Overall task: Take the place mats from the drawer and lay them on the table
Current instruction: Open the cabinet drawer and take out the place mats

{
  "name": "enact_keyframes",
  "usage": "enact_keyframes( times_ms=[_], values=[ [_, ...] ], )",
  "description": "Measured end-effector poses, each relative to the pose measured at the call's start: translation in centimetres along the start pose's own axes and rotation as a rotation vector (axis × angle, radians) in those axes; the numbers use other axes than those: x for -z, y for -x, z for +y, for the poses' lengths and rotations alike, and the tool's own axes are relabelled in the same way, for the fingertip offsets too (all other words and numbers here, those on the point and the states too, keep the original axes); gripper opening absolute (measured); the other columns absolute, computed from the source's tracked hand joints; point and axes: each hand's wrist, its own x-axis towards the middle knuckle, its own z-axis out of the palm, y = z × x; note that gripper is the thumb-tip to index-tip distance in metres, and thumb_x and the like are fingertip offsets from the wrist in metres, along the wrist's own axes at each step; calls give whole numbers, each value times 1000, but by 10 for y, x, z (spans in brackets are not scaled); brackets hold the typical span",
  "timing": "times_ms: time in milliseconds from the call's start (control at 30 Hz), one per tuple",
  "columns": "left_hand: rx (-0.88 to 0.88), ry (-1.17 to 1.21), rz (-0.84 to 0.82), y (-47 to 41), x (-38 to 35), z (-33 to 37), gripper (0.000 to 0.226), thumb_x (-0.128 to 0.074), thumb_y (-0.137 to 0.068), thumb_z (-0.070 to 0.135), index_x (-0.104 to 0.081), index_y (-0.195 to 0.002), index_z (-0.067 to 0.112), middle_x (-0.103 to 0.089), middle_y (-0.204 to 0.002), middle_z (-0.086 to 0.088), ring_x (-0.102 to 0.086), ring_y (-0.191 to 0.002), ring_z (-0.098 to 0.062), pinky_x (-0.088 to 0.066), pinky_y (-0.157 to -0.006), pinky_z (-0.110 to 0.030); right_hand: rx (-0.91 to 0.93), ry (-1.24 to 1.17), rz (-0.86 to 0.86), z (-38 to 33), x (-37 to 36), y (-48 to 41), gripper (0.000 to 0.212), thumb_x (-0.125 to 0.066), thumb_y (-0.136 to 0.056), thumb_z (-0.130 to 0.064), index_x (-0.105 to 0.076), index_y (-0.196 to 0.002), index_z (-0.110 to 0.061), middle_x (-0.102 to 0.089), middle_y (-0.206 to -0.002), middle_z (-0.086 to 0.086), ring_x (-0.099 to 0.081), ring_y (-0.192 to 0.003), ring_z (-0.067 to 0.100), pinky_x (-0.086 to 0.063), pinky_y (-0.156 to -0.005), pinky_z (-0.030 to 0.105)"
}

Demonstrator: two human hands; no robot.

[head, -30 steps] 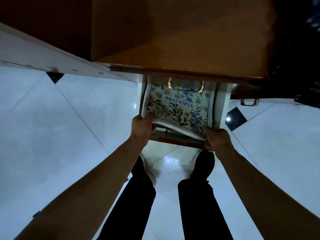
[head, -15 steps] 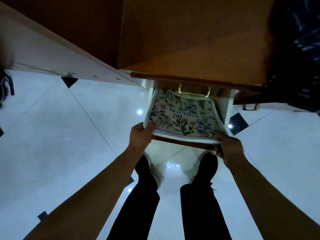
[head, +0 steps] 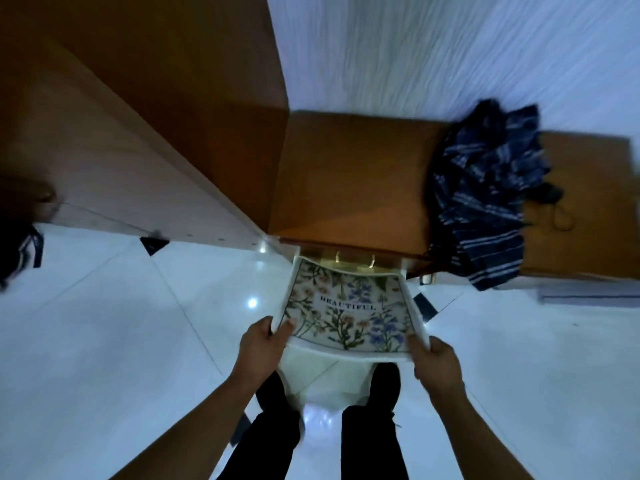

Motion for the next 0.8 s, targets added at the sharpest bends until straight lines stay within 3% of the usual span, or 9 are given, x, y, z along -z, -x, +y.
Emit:
enact_keyframes(
  times_ms=[133, 267, 367, 567, 700, 800],
  values=[
    [-159, -65, 17, 62, 43, 40, 35, -62, -88, 51, -55, -57, 37, -59, -53, 18, -54, -50, 2, -36, -47, -16, 83, -1, 22, -34, 32, 79, 40, -62, -90, -42, -53, -61, -16, -58, -54, 1, -60, -55, 21, -43, -54, 29],
    [-253, -71, 59, 137, 88, 79, 44, -62, -87, 53, -48, -58, 22, -58, -53, 17, -53, -51, 0, -35, -47, -18, 191, -40, 62, -66, 66, 166, 35, -61, -91, -43, -51, -63, -24, -56, -55, -3, -63, -57, 19, -44, -51, 24],
    [-336, -66, 98, 198, 122, 101, 39, -64, -89, 48, -51, -60, 24, -61, -58, 22, -55, -54, 4, -39, -48, -13, 277, -73, 93, -78, 89, 226, 34, -60, -92, -42, -55, -67, -19, -56, -54, -1, -61, -53, 18, -42, -42, 17],
    [-428, 27, 237, 311, 159, 116, 23, -61, -85, 58, -65, -79, 36, -71, -78, 18, -64, -70, 2, -47, -53, -14, 486, -102, 125, -79, 130, 303, 24, -62, -88, -47, -63, -74, -27, -65, -61, -6, -63, -61, 7, -43, -50, 26],
    [-437, 139, 378, 383, 168, 105, 24, -59, -79, 66, -65, -85, 44, -72, -81, 19, -66, -72, 1, -48, -53, -11, 621, -28, 39, -85, 150, 336, 23, -60, -85, -54, -66, -81, -33, -68, -74, -8, -62, -71, 5, -47, -57, 27],
    [-419, 220, 483, 427, 172, 84, 28, -59, -80, 65, -67, -88, 39, -74, -83, 15, -67, -74, -3, -51, -55, -14, 728, 23, -41, -100, 156, 359, 24, -61, -86, -49, -64, -80, -26, -67, -73, -4, -63, -65, 6, -48, -50, 26]
  ],
)
